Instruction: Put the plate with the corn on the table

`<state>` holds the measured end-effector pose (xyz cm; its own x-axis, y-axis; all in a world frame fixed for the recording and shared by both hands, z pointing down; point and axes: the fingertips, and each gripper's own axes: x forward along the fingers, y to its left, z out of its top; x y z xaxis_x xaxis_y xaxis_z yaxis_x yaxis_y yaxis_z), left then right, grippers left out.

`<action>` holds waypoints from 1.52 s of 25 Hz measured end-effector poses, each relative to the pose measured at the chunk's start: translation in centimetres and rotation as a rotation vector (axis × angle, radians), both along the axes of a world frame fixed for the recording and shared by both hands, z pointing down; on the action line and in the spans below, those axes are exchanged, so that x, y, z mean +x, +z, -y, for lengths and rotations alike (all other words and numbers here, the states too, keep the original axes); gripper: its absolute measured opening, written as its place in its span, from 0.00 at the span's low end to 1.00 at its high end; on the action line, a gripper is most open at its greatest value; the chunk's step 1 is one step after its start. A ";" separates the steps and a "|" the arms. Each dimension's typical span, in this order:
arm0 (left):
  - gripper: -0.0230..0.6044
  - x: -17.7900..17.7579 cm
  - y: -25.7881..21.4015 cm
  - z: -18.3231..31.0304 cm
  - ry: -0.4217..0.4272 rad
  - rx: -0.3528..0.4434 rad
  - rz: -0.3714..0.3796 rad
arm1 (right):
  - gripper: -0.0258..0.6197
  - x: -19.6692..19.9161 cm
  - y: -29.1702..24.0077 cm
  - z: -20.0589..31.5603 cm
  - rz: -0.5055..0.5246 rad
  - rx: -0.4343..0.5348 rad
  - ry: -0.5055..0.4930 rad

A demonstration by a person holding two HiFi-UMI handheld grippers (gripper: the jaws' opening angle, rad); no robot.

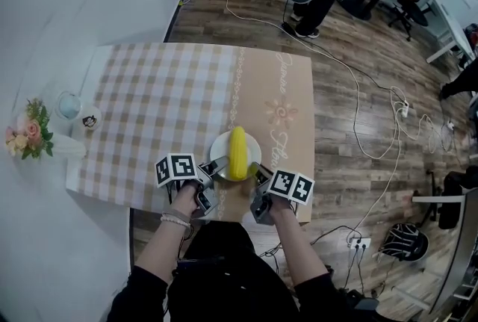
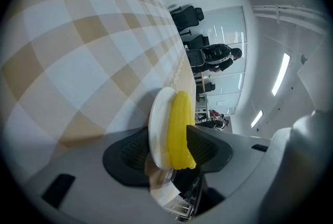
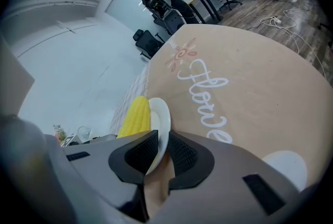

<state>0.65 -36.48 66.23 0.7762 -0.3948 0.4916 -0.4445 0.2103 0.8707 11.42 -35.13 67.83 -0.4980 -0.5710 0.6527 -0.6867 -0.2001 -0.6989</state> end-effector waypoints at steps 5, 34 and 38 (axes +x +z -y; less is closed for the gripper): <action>0.38 -1.4 0.3 -0.4 -0.027 -0.008 0.021 | 0.17 0.7 0.1 0.0 -0.062 -0.001 -0.005; 0.06 -4.4 -11.9 -0.6 0.153 0.738 0.485 | 0.11 2.6 -12.7 -0.3 -0.355 0.454 -0.055; 0.06 -2.9 -16.1 -2.2 0.195 0.873 0.531 | 0.11 2.5 -15.9 -1.6 -0.386 0.532 -0.088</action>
<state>-2.22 -34.24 50.13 0.6315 -0.6687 0.3925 -0.7742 -0.5154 0.3675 13.89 -33.57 51.91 -0.3444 -0.8324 0.4342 -0.9056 0.1726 -0.3874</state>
